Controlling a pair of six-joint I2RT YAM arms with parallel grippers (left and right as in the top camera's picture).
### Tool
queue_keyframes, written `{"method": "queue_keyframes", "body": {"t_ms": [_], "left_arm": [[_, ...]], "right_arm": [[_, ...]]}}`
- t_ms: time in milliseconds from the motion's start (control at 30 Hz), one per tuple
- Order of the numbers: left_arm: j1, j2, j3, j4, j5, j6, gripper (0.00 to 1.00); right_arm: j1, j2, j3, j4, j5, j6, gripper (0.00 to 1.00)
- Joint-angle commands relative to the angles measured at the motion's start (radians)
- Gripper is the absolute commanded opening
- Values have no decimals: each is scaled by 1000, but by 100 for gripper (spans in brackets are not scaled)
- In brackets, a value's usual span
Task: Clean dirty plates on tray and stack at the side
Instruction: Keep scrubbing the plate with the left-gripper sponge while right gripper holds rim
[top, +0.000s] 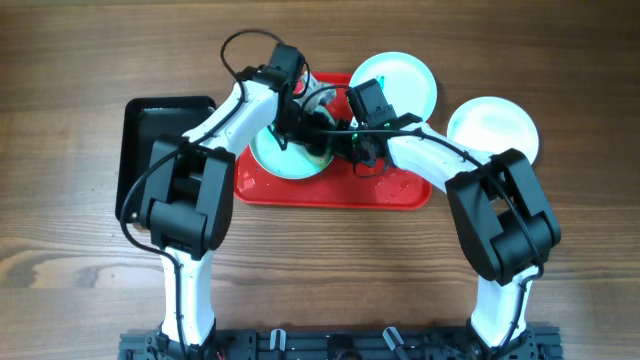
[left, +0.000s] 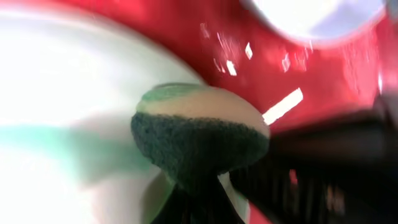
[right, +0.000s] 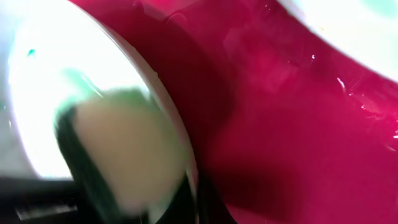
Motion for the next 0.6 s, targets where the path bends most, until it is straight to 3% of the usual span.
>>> {"method": "queue_keyframes", "body": {"t_ms": [0, 167, 267, 367, 567], "left_arm": [[-3, 19, -5, 89, -166, -130, 4], [-3, 19, -5, 131, -454, -244, 4], [-3, 19, -5, 98, -718, -394, 4], [-3, 19, -5, 40, -874, -505, 4], [-4, 19, -5, -101, -871, -536, 4]], "right_arm": [[-2, 8, -19, -2, 17, 7, 4], [-2, 8, -19, -1, 18, 7, 4], [-2, 8, -19, -1, 18, 7, 4], [-2, 8, -19, -1, 18, 7, 4], [-2, 8, -19, -1, 17, 7, 4]]}}
